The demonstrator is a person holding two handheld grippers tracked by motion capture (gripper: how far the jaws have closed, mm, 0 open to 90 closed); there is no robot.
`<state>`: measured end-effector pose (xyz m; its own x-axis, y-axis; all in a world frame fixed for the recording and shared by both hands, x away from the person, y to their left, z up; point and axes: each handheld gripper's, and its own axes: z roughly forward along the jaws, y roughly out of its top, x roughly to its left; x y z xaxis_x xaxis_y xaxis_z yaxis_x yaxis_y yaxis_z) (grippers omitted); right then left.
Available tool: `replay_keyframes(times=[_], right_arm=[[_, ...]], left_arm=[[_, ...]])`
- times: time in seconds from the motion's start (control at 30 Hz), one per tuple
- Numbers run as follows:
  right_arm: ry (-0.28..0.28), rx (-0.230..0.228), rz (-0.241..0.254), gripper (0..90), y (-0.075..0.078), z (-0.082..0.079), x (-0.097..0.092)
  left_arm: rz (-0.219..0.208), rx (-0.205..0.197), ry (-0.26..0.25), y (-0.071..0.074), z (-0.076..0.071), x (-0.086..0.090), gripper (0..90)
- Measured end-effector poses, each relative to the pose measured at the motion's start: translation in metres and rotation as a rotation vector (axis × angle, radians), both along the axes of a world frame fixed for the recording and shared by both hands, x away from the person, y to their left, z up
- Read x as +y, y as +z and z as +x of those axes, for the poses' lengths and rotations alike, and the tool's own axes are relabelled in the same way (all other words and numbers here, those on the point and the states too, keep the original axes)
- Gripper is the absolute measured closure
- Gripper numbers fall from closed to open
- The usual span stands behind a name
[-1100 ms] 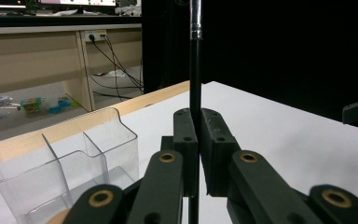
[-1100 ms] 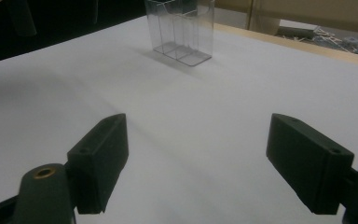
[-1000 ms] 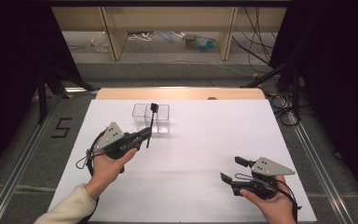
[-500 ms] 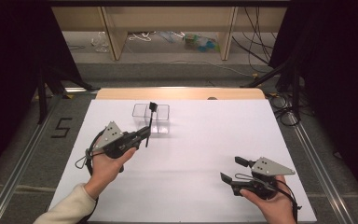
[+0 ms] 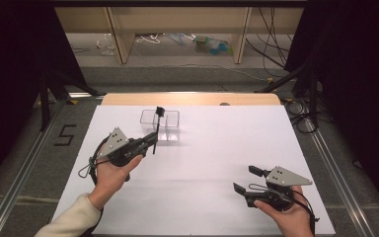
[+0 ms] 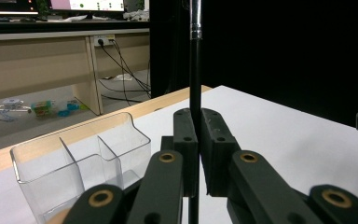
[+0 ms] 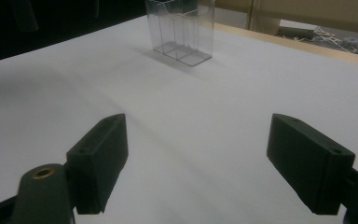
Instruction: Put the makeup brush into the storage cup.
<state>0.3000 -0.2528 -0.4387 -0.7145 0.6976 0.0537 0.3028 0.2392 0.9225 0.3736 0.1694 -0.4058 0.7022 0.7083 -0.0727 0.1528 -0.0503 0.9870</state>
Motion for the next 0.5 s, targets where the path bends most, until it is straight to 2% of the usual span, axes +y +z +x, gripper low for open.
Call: replay_keyframes(times=[0.03,0.17,0.27,0.5], right_arm=[[-0.001,0.006,-0.013,21.5,0.0008,-0.0006,-0.0007],[-0.003,0.004,-0.015,21.4,0.0006,-0.0004,-0.0008],[0.0,0.026,-0.013,20.9,0.0009,-0.0016,-0.0003],[-0.005,0.022,-0.017,18.5,0.0006,-0.0012,-0.0005]], left_arm=[[-0.001,0.0,0.001,0.0,0.0001,0.0,85.3],[-0.002,0.0,0.0,0.0002,0.0005,0.0004,85.3],[0.002,-0.003,0.001,0.0003,0.0011,0.001,85.3],[0.006,-0.01,0.007,0.0014,0.002,0.0027,85.3]])
